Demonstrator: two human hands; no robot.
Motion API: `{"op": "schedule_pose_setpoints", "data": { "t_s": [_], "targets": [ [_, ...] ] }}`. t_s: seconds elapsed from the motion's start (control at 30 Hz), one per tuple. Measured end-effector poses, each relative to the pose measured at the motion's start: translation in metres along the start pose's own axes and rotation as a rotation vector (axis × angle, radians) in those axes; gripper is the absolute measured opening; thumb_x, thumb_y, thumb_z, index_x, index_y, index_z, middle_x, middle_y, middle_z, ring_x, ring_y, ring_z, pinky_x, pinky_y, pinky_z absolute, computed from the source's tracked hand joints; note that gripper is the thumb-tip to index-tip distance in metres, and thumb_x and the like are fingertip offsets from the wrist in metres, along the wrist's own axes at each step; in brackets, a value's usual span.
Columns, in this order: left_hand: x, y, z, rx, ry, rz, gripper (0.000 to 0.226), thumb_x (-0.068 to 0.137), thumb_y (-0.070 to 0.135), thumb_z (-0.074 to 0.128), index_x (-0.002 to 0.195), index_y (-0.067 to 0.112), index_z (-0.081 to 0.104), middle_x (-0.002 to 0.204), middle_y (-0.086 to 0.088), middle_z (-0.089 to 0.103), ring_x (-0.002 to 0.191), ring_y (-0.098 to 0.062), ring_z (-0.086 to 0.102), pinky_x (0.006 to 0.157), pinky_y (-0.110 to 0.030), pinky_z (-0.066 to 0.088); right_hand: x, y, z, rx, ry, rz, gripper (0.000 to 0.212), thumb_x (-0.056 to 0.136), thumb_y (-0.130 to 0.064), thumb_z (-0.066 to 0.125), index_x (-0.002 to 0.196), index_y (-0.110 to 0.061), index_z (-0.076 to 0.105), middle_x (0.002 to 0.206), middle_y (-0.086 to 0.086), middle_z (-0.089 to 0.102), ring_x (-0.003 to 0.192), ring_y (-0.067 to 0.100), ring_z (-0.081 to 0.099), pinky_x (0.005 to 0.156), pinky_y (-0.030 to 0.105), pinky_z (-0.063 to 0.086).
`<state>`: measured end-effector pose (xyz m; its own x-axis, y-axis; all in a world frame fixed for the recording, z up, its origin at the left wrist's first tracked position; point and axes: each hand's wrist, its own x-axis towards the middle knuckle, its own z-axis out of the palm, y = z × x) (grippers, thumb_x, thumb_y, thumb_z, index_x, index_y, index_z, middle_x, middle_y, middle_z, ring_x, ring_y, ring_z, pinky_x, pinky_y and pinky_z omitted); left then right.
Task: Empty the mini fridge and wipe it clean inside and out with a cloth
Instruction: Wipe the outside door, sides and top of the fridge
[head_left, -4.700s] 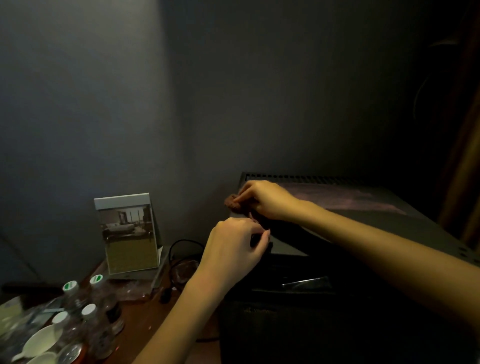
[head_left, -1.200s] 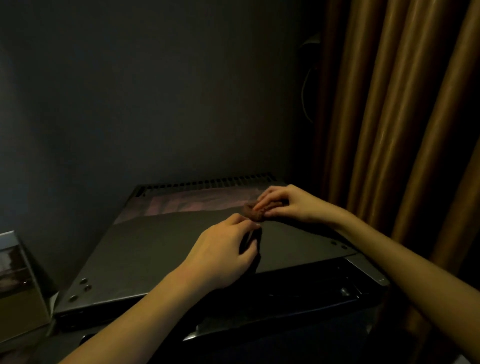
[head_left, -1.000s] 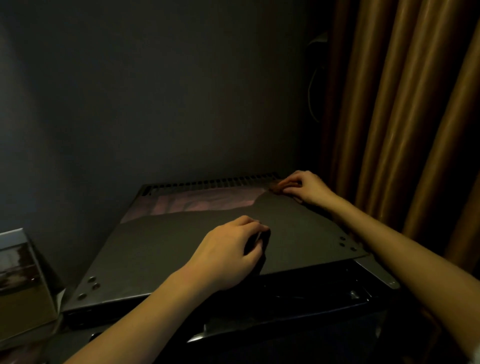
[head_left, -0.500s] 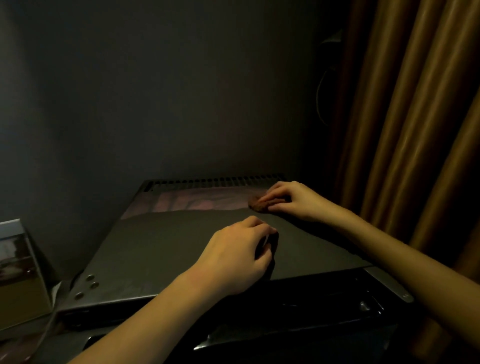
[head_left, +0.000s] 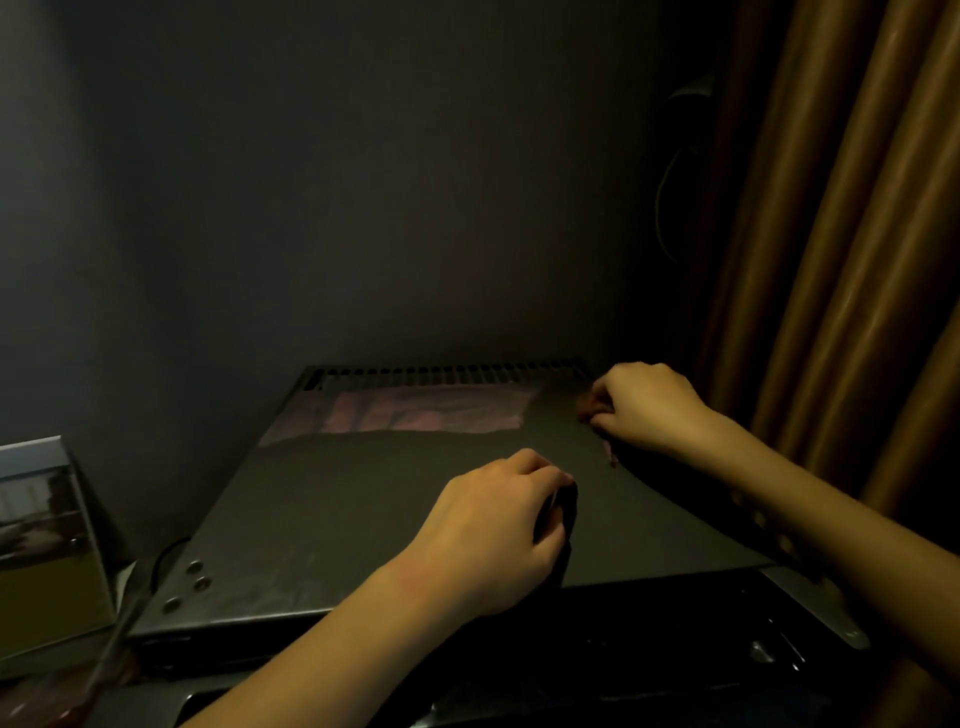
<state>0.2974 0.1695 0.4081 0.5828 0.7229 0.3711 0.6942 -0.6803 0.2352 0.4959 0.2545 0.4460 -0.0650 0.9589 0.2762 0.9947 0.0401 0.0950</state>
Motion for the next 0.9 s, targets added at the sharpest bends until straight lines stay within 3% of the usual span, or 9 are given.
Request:
{"op": "schedule_pose_setpoints", "data": {
  "t_s": [0.1, 0.17, 0.27, 0.4, 0.53, 0.63, 0.77, 0.83, 0.9],
  "targets": [
    [0.0, -0.001, 0.0, -0.01, 0.0, -0.002, 0.039, 0.095, 0.034, 0.046, 0.133, 0.03, 0.051, 0.131, 0.012, 0.049, 0.113, -0.014, 0.054, 0.087, -0.031, 0.046, -0.009, -0.019, -0.007, 0.226, -0.05, -0.267, 0.026, 0.089, -0.029, 0.066, 0.115, -0.029, 0.069, 0.111, -0.006, 0.06, 0.1, 0.012, 0.061, 0.088, 0.032, 0.052],
    [0.0, -0.001, 0.0, -0.021, 0.012, -0.014, 0.039, 0.095, 0.035, 0.047, 0.133, 0.03, 0.053, 0.132, 0.013, 0.049, 0.115, -0.014, 0.054, 0.088, -0.03, 0.046, 0.003, -0.023, -0.003, 0.414, -0.096, -0.364, 0.027, 0.091, -0.022, 0.064, 0.118, -0.025, 0.069, 0.114, -0.005, 0.058, 0.102, 0.012, 0.061, 0.091, 0.029, 0.048],
    [-0.001, -0.001, -0.002, -0.005, 0.019, -0.067, 0.039, 0.096, 0.037, 0.046, 0.133, 0.031, 0.052, 0.137, 0.014, 0.047, 0.118, -0.014, 0.053, 0.091, -0.029, 0.045, 0.038, -0.011, 0.014, 0.466, -0.076, -0.262, 0.027, 0.095, -0.013, 0.057, 0.119, -0.02, 0.069, 0.112, 0.006, 0.062, 0.092, 0.02, 0.065, 0.082, 0.024, 0.046],
    [-0.002, -0.003, -0.004, 0.015, 0.042, -0.138, 0.038, 0.097, 0.037, 0.043, 0.133, 0.031, 0.051, 0.136, 0.014, 0.048, 0.117, -0.015, 0.053, 0.089, -0.029, 0.044, 0.061, 0.012, 0.025, 0.215, -0.013, 0.036, 0.023, 0.096, -0.017, 0.054, 0.114, -0.016, 0.069, 0.098, 0.003, 0.062, 0.079, 0.016, 0.062, 0.072, 0.032, 0.053],
    [-0.001, -0.002, -0.004, 0.037, 0.038, -0.157, 0.036, 0.097, 0.037, 0.043, 0.13, 0.03, 0.052, 0.131, 0.01, 0.05, 0.113, -0.017, 0.054, 0.086, -0.031, 0.045, 0.041, 0.002, 0.009, -0.043, -0.115, 0.113, 0.018, 0.09, -0.023, 0.064, 0.104, -0.013, 0.067, 0.095, 0.004, 0.065, 0.083, 0.018, 0.064, 0.074, 0.034, 0.057],
    [0.0, 0.0, -0.003, 0.058, 0.028, -0.154, 0.035, 0.097, 0.036, 0.042, 0.129, 0.027, 0.053, 0.13, 0.008, 0.051, 0.112, -0.019, 0.054, 0.084, -0.032, 0.044, 0.004, -0.019, -0.018, -0.025, -0.143, -0.048, 0.019, 0.089, -0.028, 0.064, 0.106, -0.021, 0.07, 0.1, 0.0, 0.068, 0.087, 0.017, 0.065, 0.077, 0.033, 0.057],
    [-0.001, 0.001, -0.003, 0.079, 0.012, -0.167, 0.034, 0.097, 0.037, 0.041, 0.126, 0.025, 0.053, 0.128, 0.003, 0.049, 0.107, -0.024, 0.055, 0.075, -0.032, 0.039, -0.019, -0.048, -0.031, 0.244, -0.221, -0.431, 0.031, 0.091, -0.019, 0.063, 0.12, -0.03, 0.067, 0.119, -0.007, 0.059, 0.106, 0.011, 0.058, 0.093, 0.029, 0.048],
    [-0.002, 0.001, -0.004, 0.082, 0.013, -0.172, 0.034, 0.098, 0.038, 0.04, 0.127, 0.026, 0.053, 0.126, 0.003, 0.049, 0.106, -0.024, 0.055, 0.075, -0.032, 0.039, -0.001, -0.052, -0.018, 0.394, -0.22, -0.477, 0.037, 0.091, -0.007, 0.058, 0.123, -0.025, 0.067, 0.123, -0.002, 0.056, 0.11, 0.012, 0.056, 0.095, 0.026, 0.044],
    [-0.003, 0.001, -0.005, 0.088, 0.011, -0.178, 0.034, 0.098, 0.038, 0.04, 0.127, 0.026, 0.053, 0.124, 0.003, 0.049, 0.106, -0.024, 0.055, 0.079, -0.033, 0.042, 0.029, -0.045, 0.002, 0.419, -0.166, -0.395, 0.04, 0.092, -0.002, 0.053, 0.124, -0.023, 0.065, 0.122, 0.003, 0.055, 0.107, 0.018, 0.059, 0.093, 0.029, 0.046]
  ]
}}
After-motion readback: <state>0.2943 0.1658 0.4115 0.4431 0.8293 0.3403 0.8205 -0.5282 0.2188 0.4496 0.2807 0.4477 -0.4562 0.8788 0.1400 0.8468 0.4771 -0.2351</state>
